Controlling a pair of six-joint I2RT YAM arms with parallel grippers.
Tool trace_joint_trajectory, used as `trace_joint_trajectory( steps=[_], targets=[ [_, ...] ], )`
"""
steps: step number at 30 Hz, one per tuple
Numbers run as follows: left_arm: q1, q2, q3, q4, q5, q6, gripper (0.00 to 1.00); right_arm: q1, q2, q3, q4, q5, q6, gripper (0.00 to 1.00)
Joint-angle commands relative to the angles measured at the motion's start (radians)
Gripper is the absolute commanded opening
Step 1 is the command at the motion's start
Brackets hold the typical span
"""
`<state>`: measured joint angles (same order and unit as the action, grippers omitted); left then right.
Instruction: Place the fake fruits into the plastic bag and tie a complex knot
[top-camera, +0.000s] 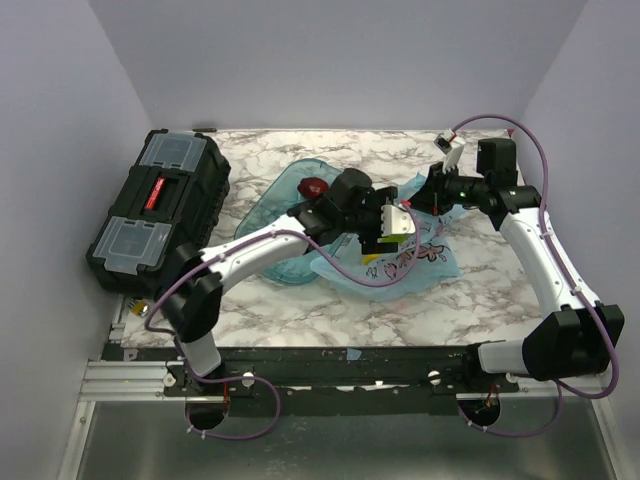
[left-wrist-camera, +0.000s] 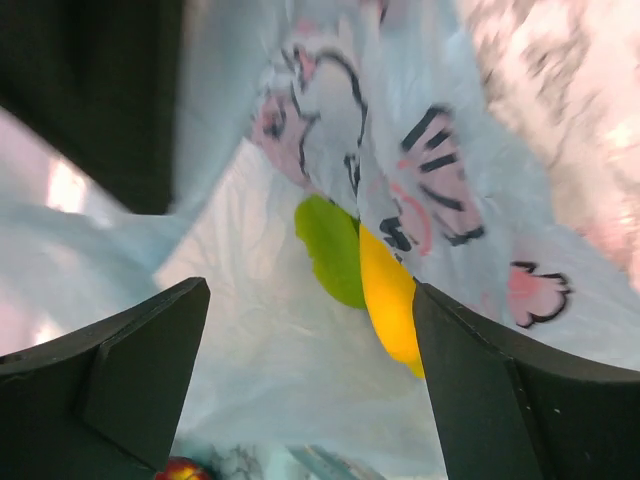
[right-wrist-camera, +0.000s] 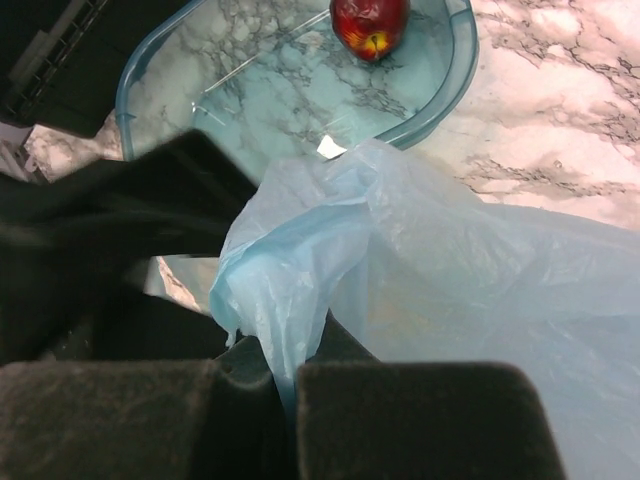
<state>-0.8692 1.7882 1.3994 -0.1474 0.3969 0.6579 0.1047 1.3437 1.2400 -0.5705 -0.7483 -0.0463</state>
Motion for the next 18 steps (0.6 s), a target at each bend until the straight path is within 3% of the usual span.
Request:
trace_joint_trajectory(
  steps=[1, 5, 8, 12, 18],
  targets=[
    [0.021, -0.186, 0.032, -0.117, 0.220, -0.006, 0.86, -0.002, -0.002, -0.001, 0.000, 0.017, -0.014, 0.01],
    [0.101, -0.257, 0.058, -0.262, 0.407, 0.064, 0.87, -0.002, -0.009, -0.005, 0.000, 0.025, -0.014, 0.01],
    [0.182, -0.247, 0.112, -0.404, 0.444, 0.185, 0.92, -0.002, -0.015, -0.005, -0.002, 0.027, -0.015, 0.01],
    [0.288, -0.154, 0.205, -0.581, 0.346, 0.377, 0.98, -0.002, -0.021, -0.005, -0.003, 0.026, -0.015, 0.01],
    [0.405, 0.034, 0.324, -0.661, 0.156, 0.582, 0.99, -0.002, -0.023, -0.004, 0.000, 0.020, -0.012, 0.01]
  ],
)
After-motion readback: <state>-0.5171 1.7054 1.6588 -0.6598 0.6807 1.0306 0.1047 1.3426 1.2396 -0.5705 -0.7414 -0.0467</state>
